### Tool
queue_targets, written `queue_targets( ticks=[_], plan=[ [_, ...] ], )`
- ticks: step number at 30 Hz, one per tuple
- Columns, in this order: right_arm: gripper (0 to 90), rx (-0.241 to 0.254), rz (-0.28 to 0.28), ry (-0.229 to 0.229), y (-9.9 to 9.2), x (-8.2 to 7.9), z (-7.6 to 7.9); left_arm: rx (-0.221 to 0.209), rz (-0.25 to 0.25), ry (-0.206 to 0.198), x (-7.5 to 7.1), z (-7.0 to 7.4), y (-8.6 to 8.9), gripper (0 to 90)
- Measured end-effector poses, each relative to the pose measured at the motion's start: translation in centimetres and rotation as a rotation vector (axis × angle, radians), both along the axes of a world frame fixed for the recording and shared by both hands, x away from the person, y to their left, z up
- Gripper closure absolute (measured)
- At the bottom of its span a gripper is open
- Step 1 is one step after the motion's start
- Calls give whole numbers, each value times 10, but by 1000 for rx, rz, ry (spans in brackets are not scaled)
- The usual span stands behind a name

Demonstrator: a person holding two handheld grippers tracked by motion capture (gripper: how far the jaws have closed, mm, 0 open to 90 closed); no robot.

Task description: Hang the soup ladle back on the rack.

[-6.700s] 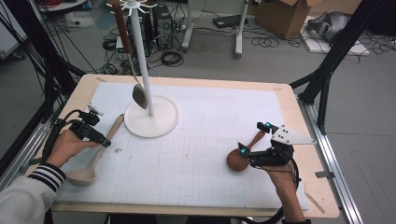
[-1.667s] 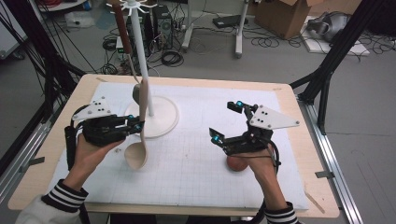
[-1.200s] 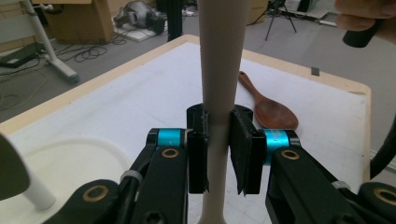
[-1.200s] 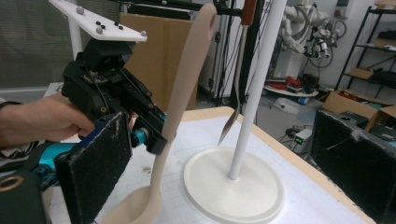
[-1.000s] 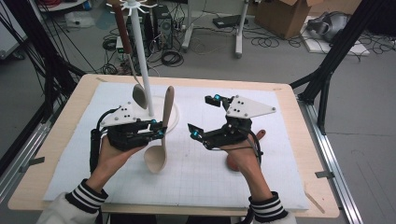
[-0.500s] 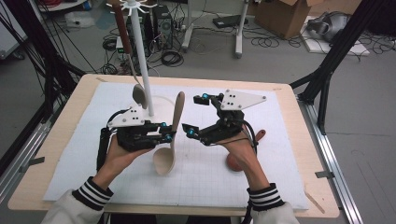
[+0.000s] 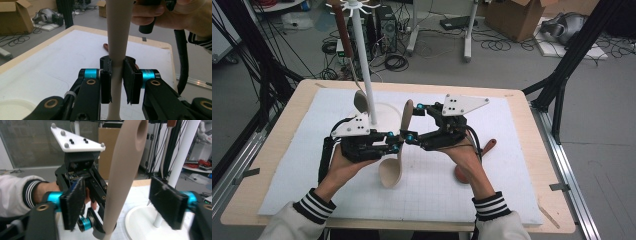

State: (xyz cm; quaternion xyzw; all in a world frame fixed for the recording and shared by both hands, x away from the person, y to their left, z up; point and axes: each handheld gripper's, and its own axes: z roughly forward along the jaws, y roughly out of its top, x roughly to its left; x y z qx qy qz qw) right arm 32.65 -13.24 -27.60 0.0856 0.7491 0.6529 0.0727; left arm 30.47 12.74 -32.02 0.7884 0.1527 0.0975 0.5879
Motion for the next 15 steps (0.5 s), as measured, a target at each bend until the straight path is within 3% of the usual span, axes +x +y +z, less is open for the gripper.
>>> queue_targets(
  ticks=[9,12,15],
  plan=[
    [489,17,-1,8,1,-1,1,4,-10,-4,-1,-1,-3,771],
    [643,17,2,3,1,-2,1,4,-12,-9,-2,-2,-4,771],
    [682,21,-5,19,1,-2,1,7,-8,-14,-2,-2,-5,771]
  ],
)
